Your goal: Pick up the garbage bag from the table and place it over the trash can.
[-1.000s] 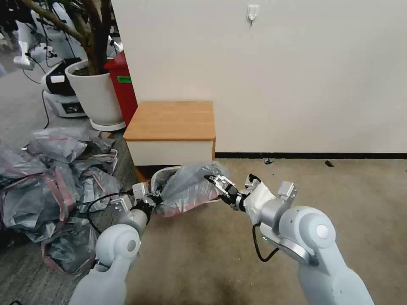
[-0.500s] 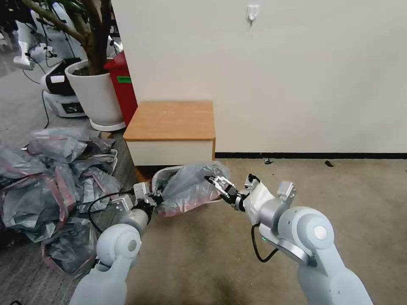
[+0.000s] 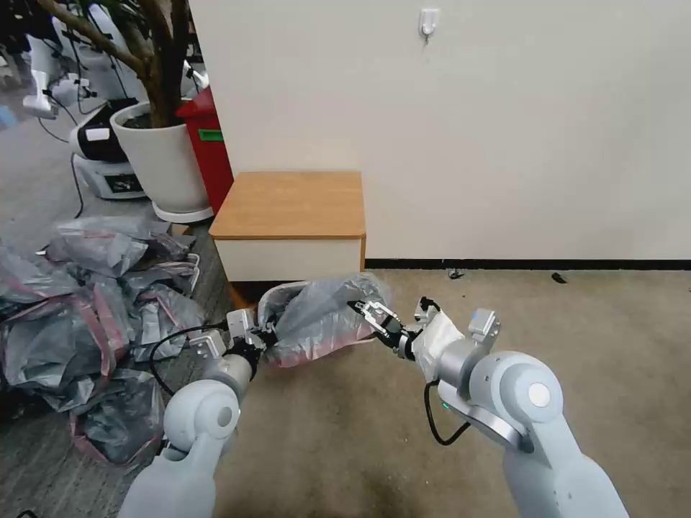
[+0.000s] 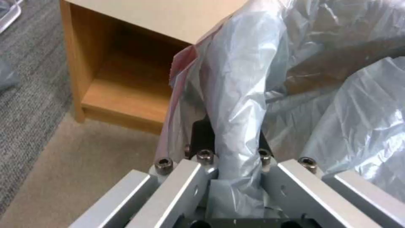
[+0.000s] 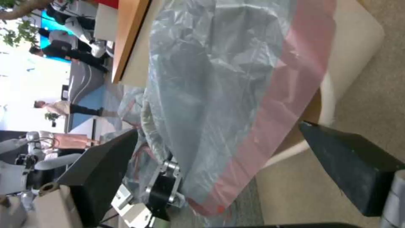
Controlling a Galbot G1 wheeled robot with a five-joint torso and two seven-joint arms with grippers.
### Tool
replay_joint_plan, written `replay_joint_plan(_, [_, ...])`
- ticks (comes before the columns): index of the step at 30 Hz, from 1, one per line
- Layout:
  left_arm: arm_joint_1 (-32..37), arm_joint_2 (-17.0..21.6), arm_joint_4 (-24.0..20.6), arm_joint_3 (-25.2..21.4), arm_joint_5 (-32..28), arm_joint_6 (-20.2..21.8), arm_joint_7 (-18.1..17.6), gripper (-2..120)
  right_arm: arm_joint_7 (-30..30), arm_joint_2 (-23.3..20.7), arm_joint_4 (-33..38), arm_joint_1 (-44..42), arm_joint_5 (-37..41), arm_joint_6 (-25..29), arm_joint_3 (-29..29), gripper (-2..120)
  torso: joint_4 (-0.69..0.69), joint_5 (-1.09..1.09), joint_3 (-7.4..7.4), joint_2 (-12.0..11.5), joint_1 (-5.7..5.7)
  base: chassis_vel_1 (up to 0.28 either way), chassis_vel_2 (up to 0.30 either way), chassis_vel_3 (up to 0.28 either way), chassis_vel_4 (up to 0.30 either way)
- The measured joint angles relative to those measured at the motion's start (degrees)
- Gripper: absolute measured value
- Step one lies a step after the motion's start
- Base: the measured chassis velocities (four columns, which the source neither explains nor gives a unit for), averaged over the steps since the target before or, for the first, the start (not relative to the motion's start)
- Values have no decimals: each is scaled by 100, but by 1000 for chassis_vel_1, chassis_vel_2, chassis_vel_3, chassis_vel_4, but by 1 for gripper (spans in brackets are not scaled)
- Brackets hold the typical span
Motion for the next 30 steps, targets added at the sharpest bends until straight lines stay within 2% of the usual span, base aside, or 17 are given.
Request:
replay_joint_plan(20, [42,-94,-80,36,-5,0,0,2,-170,196,-171,-15,-358,126,-143,97,0,0,0,0,0,0,0,0,0])
replay_joint_plan(30, [56,-111,-127,43,-62,7,-10,2,-426,290,-296,-37,-640,311,-201,92,0,0,0,0,0,0,0,0,0])
